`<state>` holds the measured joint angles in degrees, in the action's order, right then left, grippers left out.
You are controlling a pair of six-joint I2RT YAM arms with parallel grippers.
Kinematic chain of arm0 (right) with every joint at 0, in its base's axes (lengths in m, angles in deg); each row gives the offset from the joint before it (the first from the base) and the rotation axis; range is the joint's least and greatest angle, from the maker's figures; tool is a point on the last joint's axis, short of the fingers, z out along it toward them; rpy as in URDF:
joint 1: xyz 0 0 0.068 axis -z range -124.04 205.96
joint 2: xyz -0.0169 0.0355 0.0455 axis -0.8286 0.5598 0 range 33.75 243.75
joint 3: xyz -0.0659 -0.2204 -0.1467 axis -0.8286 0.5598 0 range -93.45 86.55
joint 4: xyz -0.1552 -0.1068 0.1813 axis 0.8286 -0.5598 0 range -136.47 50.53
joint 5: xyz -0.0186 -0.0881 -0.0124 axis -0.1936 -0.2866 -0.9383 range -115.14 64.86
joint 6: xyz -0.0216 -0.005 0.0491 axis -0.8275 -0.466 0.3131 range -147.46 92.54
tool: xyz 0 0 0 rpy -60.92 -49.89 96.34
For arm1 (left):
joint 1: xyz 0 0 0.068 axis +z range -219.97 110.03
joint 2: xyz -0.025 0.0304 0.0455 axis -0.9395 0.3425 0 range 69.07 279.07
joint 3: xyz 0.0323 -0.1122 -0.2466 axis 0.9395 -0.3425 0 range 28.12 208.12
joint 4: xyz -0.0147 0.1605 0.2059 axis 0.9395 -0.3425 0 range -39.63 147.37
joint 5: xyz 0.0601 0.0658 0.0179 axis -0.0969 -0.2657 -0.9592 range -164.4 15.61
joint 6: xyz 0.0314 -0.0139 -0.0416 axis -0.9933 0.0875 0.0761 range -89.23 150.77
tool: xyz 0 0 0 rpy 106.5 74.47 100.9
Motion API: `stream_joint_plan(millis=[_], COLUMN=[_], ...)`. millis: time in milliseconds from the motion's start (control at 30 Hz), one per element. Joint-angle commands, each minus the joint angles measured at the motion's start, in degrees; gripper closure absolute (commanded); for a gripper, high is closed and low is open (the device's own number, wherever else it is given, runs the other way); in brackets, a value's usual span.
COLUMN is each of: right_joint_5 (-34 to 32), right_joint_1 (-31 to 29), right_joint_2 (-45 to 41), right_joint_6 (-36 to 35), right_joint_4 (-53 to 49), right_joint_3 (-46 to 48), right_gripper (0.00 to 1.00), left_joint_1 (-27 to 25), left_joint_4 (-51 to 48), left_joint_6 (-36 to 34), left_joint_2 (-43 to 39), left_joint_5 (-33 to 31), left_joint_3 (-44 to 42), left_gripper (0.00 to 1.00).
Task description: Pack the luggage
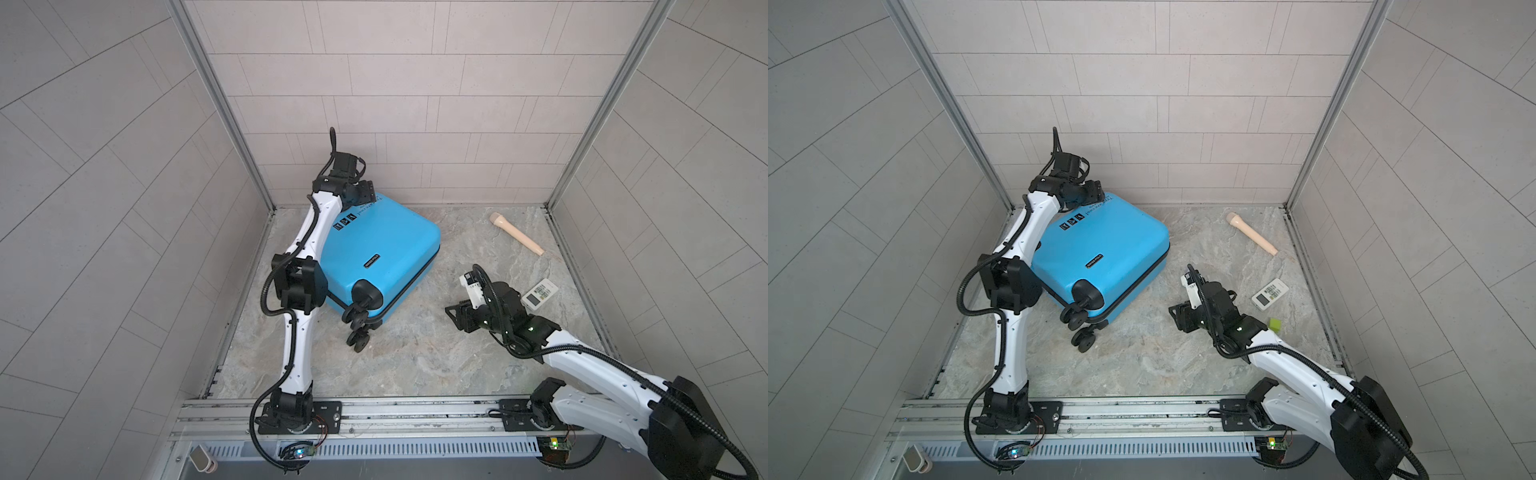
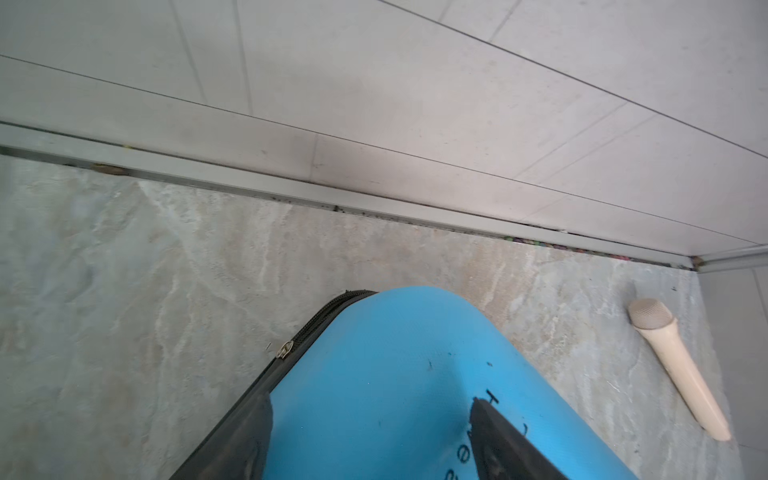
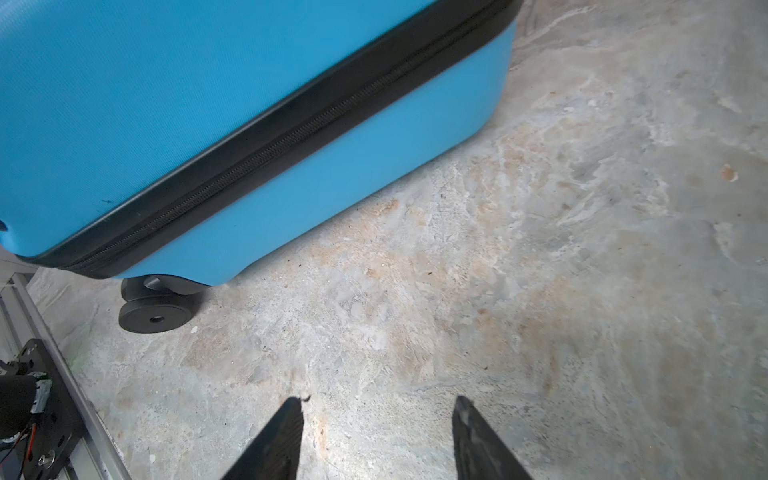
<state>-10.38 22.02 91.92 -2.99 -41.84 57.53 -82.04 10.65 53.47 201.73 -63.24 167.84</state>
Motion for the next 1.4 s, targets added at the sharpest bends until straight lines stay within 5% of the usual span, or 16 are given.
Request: stream_joint_plan(millis=[0, 467, 567, 733, 900, 1100, 1267, 1367], right_joint_5=[-0.3, -6.1, -7.4, -18.6, -18.3, -9.5, -5.6, 2.5], right_joint_1=[-2.2, -17.8, -18.1, -17.2, -8.2, 8.1, 13.2, 17.3], right_joint_2=[-0.1, 2.5, 2.0, -2.8, -3.8, 9.4, 25.2, 36.2], right_joint_6=[1.1, -2.6, -3.3, -8.1, -11.2, -5.3, -3.5, 2.0], right_joint_4=[3.4, 8.2, 5.0, -7.7, -10.2, -13.0, -17.4, -19.0], right_joint_3=[0.0, -4.1, -5.8, -13.6, -19.7, -33.7, -50.7, -61.9], right_gripper=[0.41, 0.41, 0.41, 0.34, 0.26, 0.27, 0.26, 0.27], left_joint_1=[-4.6, -13.1, -13.2, -13.3, -16.3, -30.4, -48.7, -57.6], left_joint_4=[-6.4, 1.1, 2.5, 1.5, -0.8, -0.2, 4.1, 5.5], left_joint_6=[3.3, 8.5, 9.6, 8.4, 5.2, 3.9, 13.8, 22.5], left_joint_2=[4.9, 6.1, 2.7, -9.2, -25.0, -45.4, -57.5, -61.6], left_joint_5=[10.3, 17.6, 13.9, 3.9, -7.4, -22.0, -34.2, -41.1], left_joint_3=[-0.3, 1.0, 2.0, 1.7, -7.3, -31.5, -51.0, -60.1], left_gripper=[0.21, 0.21, 0.20, 0.19, 0.18, 0.19, 0.20, 0.20])
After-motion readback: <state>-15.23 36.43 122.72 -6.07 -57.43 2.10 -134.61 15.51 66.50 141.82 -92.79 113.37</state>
